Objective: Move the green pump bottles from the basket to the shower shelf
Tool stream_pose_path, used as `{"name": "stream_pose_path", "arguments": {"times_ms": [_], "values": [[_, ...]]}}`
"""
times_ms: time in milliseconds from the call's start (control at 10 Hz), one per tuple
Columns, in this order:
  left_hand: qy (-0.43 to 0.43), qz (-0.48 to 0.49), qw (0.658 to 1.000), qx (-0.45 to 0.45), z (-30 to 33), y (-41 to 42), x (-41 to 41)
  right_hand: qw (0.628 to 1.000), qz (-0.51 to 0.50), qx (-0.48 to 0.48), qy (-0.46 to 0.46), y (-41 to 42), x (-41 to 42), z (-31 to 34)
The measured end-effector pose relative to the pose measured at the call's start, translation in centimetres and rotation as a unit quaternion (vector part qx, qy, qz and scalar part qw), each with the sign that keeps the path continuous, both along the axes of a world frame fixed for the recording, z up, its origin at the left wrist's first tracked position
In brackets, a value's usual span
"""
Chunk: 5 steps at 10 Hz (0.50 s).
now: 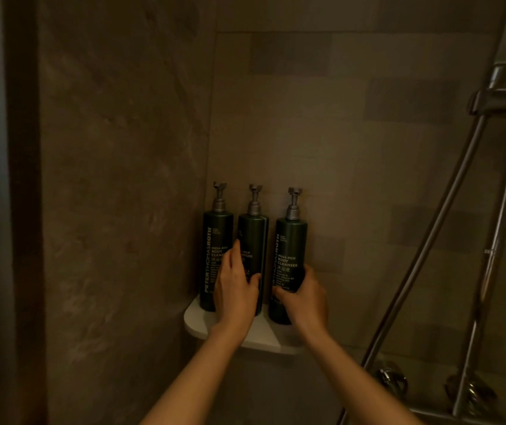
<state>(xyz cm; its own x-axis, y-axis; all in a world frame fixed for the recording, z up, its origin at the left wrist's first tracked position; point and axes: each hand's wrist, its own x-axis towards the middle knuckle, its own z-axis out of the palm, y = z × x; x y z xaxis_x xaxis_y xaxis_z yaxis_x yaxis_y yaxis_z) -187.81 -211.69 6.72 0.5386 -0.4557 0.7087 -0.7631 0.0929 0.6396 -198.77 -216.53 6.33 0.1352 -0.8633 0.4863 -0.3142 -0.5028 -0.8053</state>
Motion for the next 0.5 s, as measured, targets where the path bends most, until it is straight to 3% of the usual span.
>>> {"name": "stream_pose_path", "arguments": {"times_ms": [500], "values": [[0.041, -0.022, 0.999, 0.005, 0.6, 1.2, -0.2, 1.0, 0.004, 0.004, -0.017, 0.3, -0.6, 0.5]]}}
